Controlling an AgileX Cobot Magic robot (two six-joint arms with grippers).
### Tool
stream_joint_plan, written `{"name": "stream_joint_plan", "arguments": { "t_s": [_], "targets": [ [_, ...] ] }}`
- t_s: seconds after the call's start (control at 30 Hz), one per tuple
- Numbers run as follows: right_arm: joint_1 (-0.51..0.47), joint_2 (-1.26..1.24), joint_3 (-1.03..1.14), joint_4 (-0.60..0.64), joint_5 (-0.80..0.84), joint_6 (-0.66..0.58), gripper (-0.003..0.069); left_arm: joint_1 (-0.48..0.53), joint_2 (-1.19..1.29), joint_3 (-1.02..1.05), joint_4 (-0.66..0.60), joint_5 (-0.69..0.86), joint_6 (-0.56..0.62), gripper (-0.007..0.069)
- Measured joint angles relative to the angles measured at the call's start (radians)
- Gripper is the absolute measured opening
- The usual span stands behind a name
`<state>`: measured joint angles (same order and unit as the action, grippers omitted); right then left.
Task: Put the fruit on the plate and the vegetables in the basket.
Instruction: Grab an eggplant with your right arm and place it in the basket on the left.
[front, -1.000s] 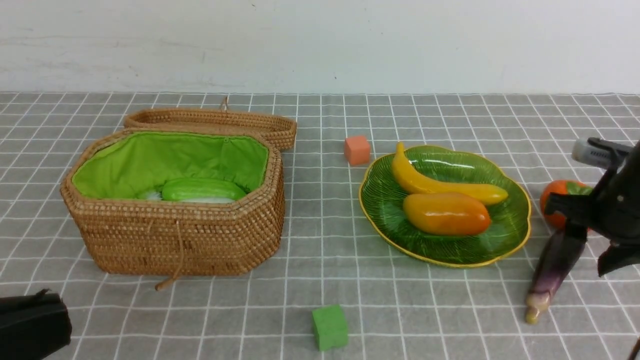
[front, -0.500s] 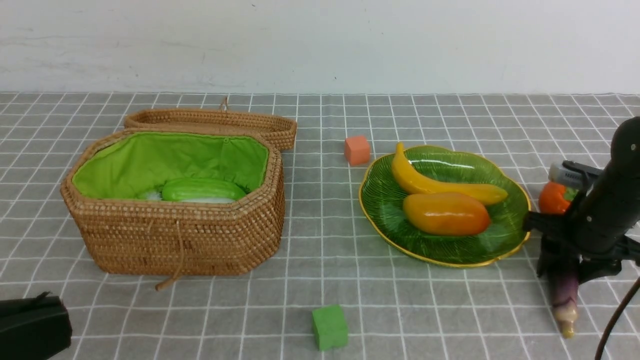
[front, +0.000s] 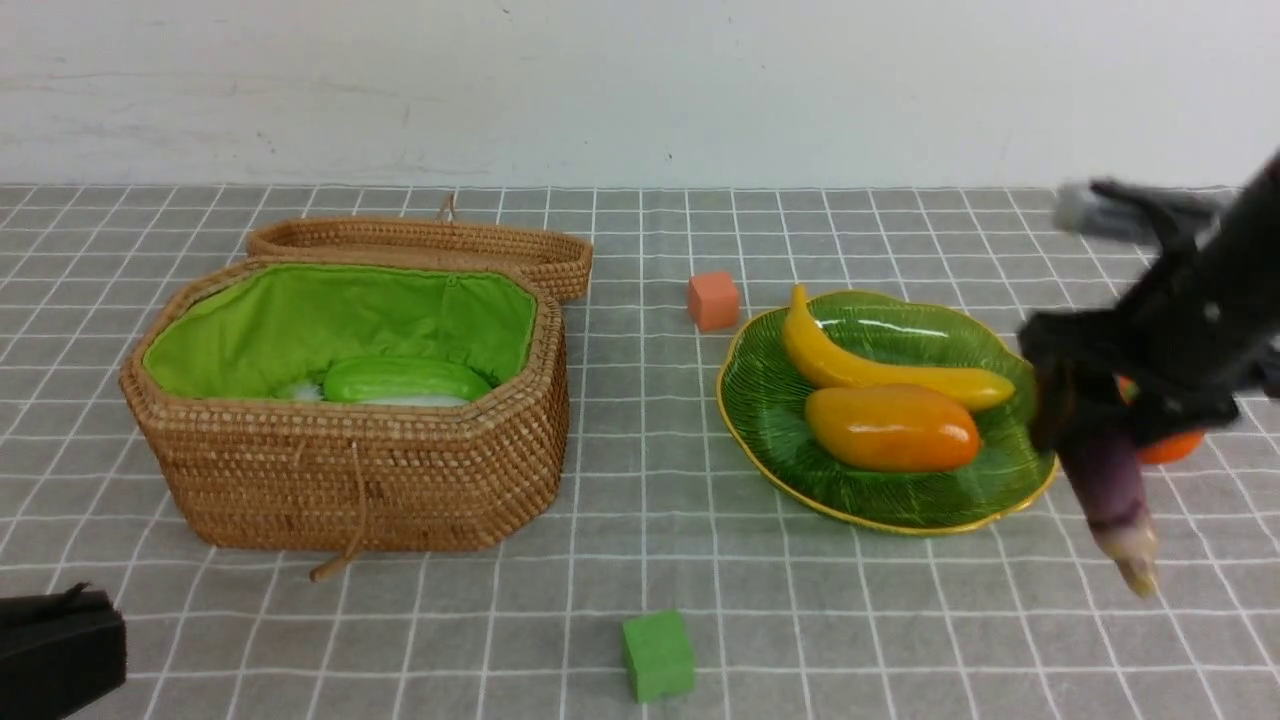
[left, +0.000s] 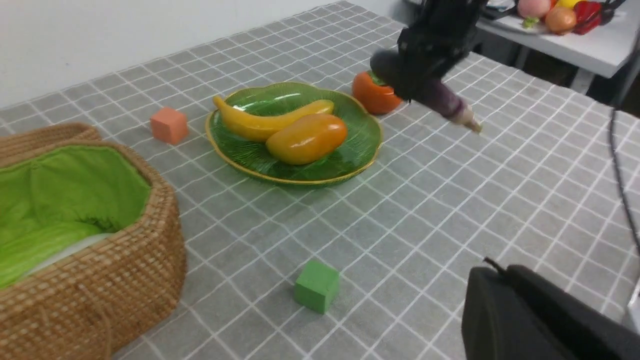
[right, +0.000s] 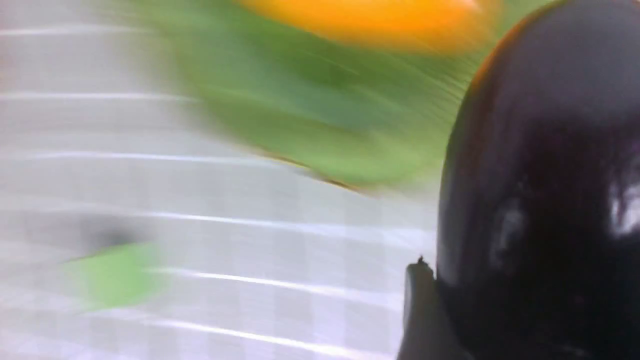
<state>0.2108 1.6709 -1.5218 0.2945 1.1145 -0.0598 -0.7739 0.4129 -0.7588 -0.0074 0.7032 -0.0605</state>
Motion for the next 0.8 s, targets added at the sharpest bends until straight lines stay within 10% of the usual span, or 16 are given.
{"name": "stream_joint_plan", "arguments": {
  "t_s": [0.4, 0.53, 0.8],
  "targets": [
    [0.501, 0.427, -0.658, 0.297, -0.359, -0.746, 0.0374, 0.0, 0.0, 0.0, 0.52, 0.114, -0.542, 0.0004],
    [0.536, 0.549, -0.731, 0.275, -0.491, -0.77, 0.0384, 0.0, 0.0, 0.0, 0.529, 0.119, -0.555, 0.0004],
    [0.536, 0.597, -0.739, 0.099, -0.426, -0.588, 0.0673, 0.0, 0.0, 0.0, 0.528, 0.122, -0.526, 0.0005]
  ]
}}
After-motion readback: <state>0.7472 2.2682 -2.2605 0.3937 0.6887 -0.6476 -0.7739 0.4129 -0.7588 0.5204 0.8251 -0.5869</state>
